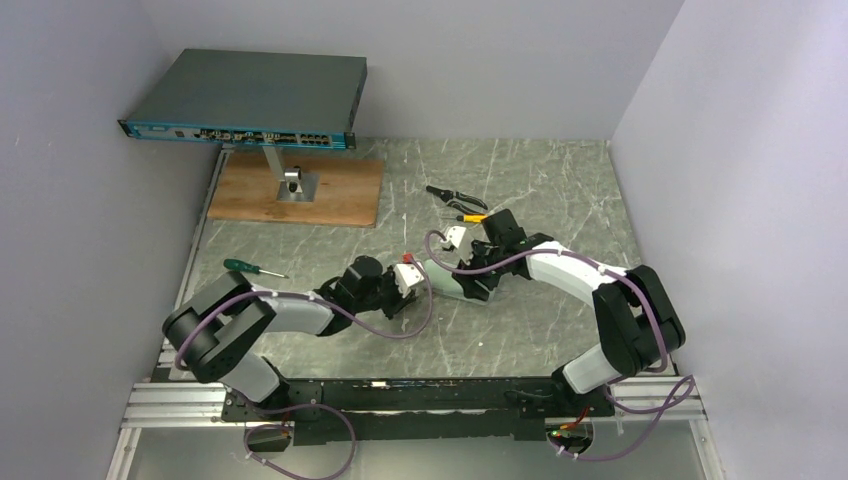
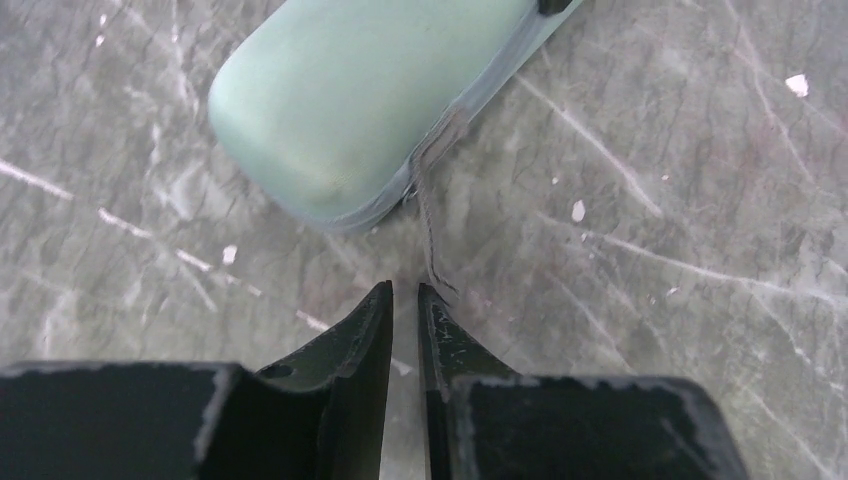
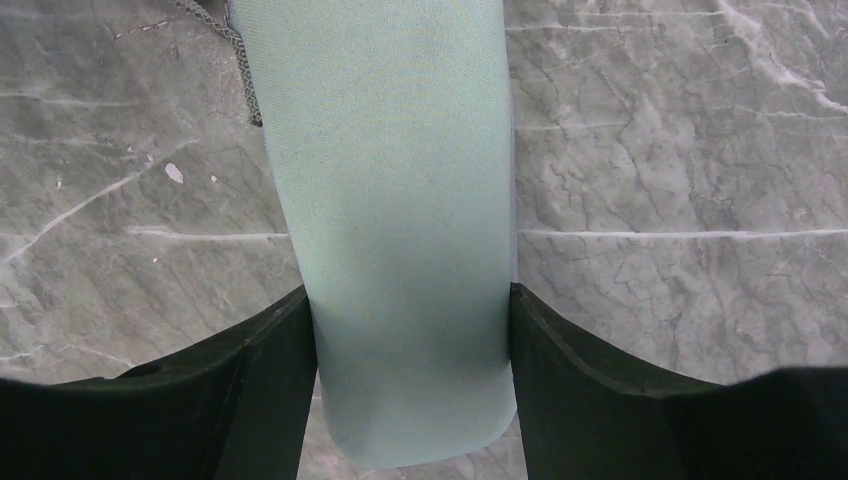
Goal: Open the umbrella
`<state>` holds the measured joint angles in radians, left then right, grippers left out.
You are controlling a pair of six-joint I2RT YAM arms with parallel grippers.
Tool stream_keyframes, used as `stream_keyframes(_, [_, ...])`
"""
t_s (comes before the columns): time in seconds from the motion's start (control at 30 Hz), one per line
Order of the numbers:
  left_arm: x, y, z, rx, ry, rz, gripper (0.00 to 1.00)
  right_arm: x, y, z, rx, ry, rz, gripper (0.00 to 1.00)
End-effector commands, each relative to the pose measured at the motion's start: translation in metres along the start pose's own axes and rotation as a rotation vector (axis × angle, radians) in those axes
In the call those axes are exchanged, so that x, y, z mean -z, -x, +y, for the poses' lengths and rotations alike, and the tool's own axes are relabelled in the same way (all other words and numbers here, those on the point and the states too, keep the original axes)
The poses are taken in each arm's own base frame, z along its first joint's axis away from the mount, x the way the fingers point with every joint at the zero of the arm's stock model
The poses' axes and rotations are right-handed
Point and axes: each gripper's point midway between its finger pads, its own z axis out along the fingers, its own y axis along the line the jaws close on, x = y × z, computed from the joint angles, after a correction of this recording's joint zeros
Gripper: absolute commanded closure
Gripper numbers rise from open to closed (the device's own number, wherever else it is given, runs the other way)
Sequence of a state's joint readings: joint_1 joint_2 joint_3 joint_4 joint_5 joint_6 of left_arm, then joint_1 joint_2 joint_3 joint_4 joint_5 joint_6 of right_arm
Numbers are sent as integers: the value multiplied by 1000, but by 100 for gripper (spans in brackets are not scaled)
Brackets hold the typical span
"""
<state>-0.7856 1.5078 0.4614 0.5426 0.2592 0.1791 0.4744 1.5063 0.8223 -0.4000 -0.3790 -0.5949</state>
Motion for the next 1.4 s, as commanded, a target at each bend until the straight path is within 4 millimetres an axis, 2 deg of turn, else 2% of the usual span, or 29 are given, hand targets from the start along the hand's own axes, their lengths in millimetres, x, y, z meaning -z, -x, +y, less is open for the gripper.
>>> stream_keyframes(0.0, [-19, 45, -4, -54, -28, -129, 80, -3, -57, 34, -168, 108, 210, 47])
stream_keyframes(0.3, [-40, 50, -4, -22, -2, -119, 79, -4, -53, 34, -183, 122, 204, 47])
stream_keyframes(0.47, [-48, 43, 5, 18, 73, -81, 79, -5, -50, 37, -192, 149, 203, 50])
stream_keyframes(0.57, [-49, 41, 15, 56, 141, -60, 85, -5, -47, 40, -214, 168, 206, 50])
stream_keyframes(0.73, [-55, 39, 21, 115, 182, -38, 86, -4, -44, 44, -263, 192, 209, 50])
stream_keyframes(0.8, [-55, 40, 28, 124, 224, -32, 91, -4, -43, 43, -267, 182, 211, 50])
stream_keyframes(0.87, [-54, 45, 29, 156, 232, -47, 100, -3, -44, 41, -271, 171, 225, 50])
stream_keyframes(1.03, [-43, 52, 36, 193, 241, -61, 100, -2, -55, 40, -262, 158, 264, 51])
stream_keyframes(1.37, [-12, 29, 76, 215, 305, -22, 100, 3, -70, 41, -231, 158, 288, 53])
